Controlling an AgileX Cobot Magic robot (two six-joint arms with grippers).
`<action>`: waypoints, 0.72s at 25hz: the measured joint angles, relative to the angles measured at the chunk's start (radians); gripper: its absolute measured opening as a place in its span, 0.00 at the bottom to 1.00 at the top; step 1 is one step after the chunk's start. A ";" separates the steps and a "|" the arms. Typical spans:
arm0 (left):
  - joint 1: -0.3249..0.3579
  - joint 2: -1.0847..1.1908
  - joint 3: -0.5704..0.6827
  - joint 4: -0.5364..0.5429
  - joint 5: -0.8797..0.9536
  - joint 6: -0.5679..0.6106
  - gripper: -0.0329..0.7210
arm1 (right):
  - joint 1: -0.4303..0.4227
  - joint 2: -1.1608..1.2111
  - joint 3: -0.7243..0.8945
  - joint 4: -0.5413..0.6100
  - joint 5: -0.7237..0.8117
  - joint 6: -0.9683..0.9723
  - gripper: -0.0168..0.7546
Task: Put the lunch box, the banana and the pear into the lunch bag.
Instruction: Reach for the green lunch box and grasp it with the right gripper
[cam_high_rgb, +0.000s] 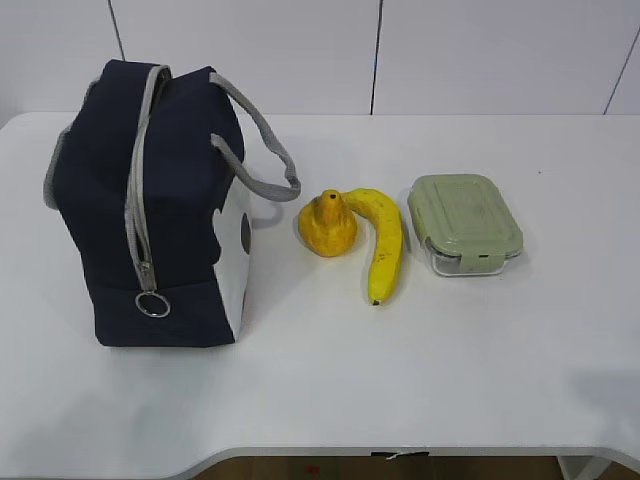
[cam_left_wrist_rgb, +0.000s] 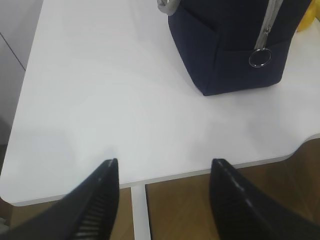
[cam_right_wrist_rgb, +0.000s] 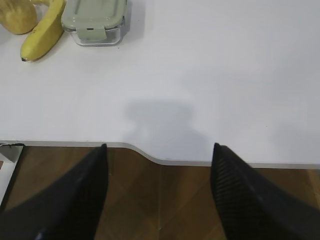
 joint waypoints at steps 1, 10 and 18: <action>0.000 0.000 0.000 0.000 0.000 0.000 0.62 | 0.000 0.000 0.000 0.000 0.000 0.000 0.68; 0.000 0.000 0.000 0.000 0.000 0.000 0.62 | 0.000 0.000 0.000 0.000 0.000 0.000 0.68; 0.000 0.000 0.000 0.000 0.000 0.000 0.62 | 0.000 0.000 0.000 0.000 0.000 0.000 0.68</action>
